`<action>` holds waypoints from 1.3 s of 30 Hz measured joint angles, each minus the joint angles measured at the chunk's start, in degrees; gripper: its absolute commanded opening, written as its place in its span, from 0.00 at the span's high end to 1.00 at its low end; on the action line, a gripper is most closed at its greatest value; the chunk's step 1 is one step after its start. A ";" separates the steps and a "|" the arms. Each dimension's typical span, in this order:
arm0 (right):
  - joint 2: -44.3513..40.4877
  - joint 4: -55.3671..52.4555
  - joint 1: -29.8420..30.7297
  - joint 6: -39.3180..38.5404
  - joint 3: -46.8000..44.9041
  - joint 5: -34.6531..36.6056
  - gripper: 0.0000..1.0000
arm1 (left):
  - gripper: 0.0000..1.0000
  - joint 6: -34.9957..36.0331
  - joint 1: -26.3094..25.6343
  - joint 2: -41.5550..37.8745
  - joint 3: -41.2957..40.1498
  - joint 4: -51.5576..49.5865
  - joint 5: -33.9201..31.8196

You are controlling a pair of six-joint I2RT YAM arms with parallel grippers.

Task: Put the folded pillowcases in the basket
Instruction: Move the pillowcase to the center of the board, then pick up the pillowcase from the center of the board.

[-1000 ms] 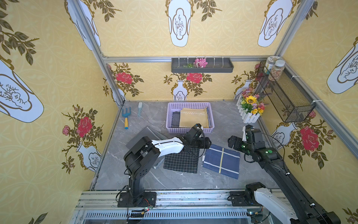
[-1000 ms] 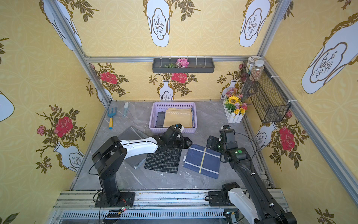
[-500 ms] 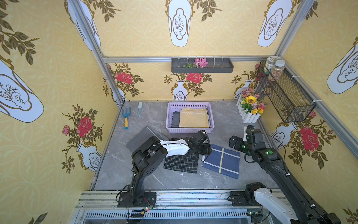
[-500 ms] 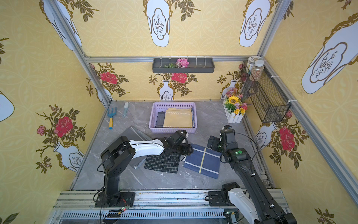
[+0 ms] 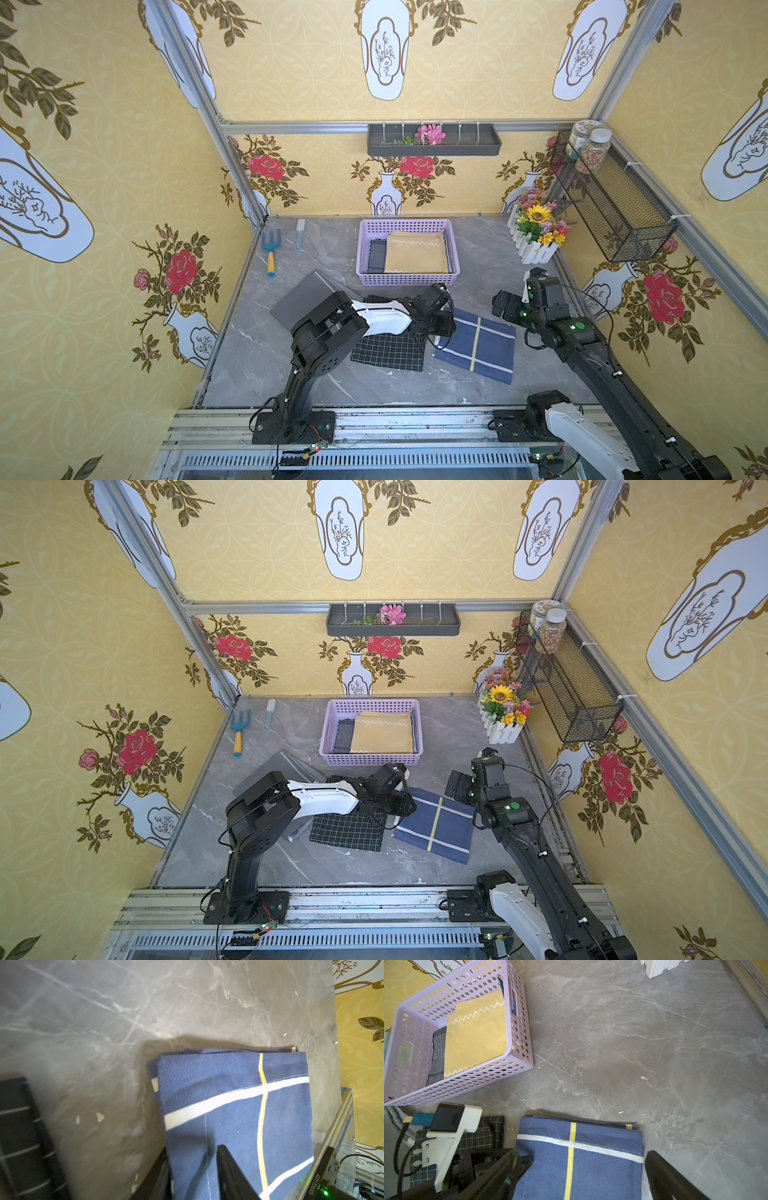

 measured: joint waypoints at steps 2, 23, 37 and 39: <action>0.00 0.00 0.00 0.02 -0.02 0.00 0.03 | 0.84 -0.59 -0.07 0.17 0.00 -0.11 0.07; 4.68 -0.02 0.00 -0.85 -1.09 -5.07 0.03 | 1.00 -2.54 2.16 -12.90 -6.01 2.10 -4.46; 18.73 3.13 6.95 -2.67 0.09 -15.56 0.06 | 1.00 -0.90 9.16 -24.98 -18.80 0.87 -6.14; 22.03 3.87 8.83 -2.73 0.85 -16.17 0.11 | 1.00 -0.50 10.36 -25.88 -19.98 0.72 -6.23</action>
